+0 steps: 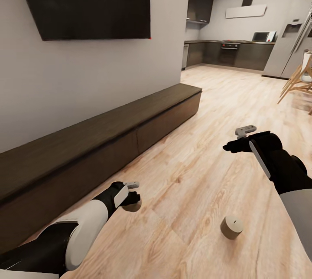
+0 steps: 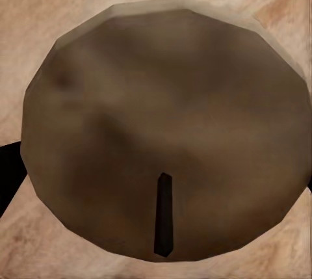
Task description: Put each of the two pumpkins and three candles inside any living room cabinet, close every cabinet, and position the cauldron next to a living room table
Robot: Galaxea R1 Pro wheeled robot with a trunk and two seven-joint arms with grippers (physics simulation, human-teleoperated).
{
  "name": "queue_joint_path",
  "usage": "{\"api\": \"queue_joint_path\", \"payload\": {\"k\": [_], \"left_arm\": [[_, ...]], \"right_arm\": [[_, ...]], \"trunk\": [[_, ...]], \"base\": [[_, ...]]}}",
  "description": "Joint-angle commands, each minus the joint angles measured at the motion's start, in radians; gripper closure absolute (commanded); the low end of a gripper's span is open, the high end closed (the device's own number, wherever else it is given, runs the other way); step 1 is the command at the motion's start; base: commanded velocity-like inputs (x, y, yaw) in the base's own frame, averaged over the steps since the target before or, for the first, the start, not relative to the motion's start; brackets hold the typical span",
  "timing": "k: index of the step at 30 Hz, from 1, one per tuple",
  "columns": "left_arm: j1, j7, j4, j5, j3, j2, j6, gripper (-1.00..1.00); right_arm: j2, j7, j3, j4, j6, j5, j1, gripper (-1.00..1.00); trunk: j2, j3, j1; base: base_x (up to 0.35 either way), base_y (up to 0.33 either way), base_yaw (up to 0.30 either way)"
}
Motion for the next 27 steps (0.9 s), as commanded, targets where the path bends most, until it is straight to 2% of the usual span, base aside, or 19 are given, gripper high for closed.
{"api": "queue_joint_path", "payload": {"k": [1,4,7,9,12,20,24,27], "left_arm": [[0.000,0.007,-0.002,0.009,0.008,-0.001,0.004,1.00],[0.000,-0.008,-0.001,0.009,0.009,-0.001,0.005,1.00],[0.000,-0.051,0.000,0.009,0.009,-0.001,0.005,1.00],[0.000,-0.080,0.003,0.009,0.010,-0.001,0.005,1.00],[0.000,-0.092,0.009,0.010,0.011,-0.001,0.005,1.00],[0.000,-0.098,0.013,0.010,0.011,-0.001,0.005,1.00],[0.000,-0.111,0.014,0.010,0.011,-0.001,0.005,1.00],[0.000,-0.173,0.026,0.009,0.011,-0.001,0.014,1.00]], "right_arm": [[-0.001,0.001,0.002,-0.001,0.004,-0.003,0.000,-1.00],[-0.001,0.002,0.000,-0.001,0.004,-0.008,0.001,-1.00],[-0.001,0.003,0.000,-0.001,0.004,-0.010,0.004,-1.00],[-0.001,0.004,-0.001,-0.001,0.004,-0.010,0.006,-1.00],[0.000,0.004,-0.002,0.000,0.004,-0.011,0.008,-1.00],[0.006,0.005,-0.002,0.005,0.004,-0.010,0.016,-1.00],[0.007,0.006,-0.002,0.008,0.004,-0.011,0.056,-1.00],[0.007,0.007,-0.002,0.008,0.004,-0.011,0.101,-1.00]], "trunk": [[0.000,0.003,-0.001],[0.001,0.016,-0.002],[0.001,0.031,-0.004],[0.001,0.033,-0.004],[0.001,0.033,-0.004],[0.001,0.034,-0.004],[0.001,0.037,-0.004],[0.001,0.041,-0.004]], "base": [[-0.220,-0.055,0.027],[-0.120,-0.030,0.073],[-0.036,-0.009,0.152],[-0.011,-0.003,0.131],[-0.004,-0.001,0.050],[-0.043,-0.032,0.013],[-0.201,-0.174,0.128],[-0.222,-0.216,0.176]]}}
